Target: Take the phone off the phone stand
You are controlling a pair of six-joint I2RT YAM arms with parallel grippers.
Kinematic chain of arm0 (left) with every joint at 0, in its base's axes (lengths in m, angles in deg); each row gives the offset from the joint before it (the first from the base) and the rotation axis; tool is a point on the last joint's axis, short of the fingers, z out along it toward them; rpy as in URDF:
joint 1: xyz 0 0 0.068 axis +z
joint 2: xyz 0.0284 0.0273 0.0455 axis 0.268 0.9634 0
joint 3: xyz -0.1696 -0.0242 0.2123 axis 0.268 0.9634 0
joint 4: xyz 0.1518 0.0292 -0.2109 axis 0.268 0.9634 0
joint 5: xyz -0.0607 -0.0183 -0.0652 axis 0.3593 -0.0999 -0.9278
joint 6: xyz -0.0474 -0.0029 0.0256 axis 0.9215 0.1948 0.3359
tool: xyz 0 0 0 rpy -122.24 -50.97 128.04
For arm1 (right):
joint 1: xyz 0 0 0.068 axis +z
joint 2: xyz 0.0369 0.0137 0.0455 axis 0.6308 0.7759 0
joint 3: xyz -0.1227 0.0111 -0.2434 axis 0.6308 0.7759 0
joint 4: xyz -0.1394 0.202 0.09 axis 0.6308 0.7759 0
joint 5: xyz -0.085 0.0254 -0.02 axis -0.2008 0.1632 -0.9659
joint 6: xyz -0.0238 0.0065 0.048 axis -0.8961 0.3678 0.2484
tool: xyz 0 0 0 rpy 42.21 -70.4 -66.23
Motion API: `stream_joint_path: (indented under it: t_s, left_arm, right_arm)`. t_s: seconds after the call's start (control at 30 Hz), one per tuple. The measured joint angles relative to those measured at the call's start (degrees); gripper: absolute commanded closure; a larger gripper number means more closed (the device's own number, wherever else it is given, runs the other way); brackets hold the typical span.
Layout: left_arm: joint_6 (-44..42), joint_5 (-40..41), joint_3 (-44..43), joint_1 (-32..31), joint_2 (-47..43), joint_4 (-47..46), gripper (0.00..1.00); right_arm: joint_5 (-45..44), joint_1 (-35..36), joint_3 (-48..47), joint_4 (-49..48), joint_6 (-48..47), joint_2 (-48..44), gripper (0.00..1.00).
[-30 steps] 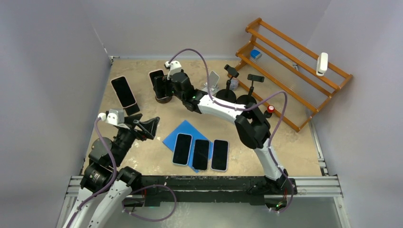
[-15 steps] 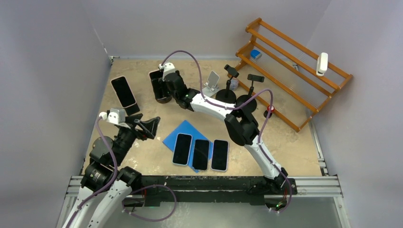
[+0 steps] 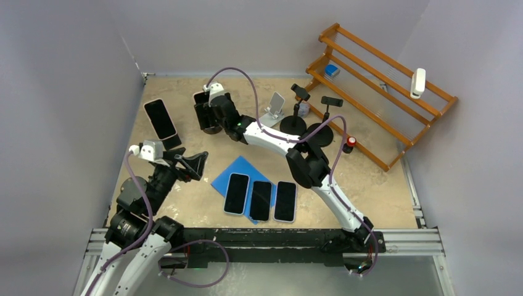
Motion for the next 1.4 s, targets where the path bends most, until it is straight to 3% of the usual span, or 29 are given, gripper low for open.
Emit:
stream_joint_path:
  t_s: [0.33, 0.7, 0.87, 1.4]
  left_arm:
    - [0.00, -0.02, 0.00, 0.00, 0.37, 0.00, 0.18]
    - [0.00, -0.02, 0.00, 0.00, 0.72, 0.02, 0.18]
    - [0.00, -0.02, 0.00, 0.00, 0.72, 0.02, 0.18]
    - [0.07, -0.02, 0.00, 0.00, 0.72, 0.00, 0.18]
  right_arm:
    - [-1.46, 0.02, -2.82, -0.42, -0.02, 3.30, 0.01]
    - [-2.95, 0.46, -2.08, -2.73, -1.05, 3.65, 0.32]
    - [-3.06, 0.50, 0.11, -4.72, -1.09, 2.75, 0.39]
    - [-5.68, 1.14, 8.52, -5.90, -1.40, -3.23, 0.44]
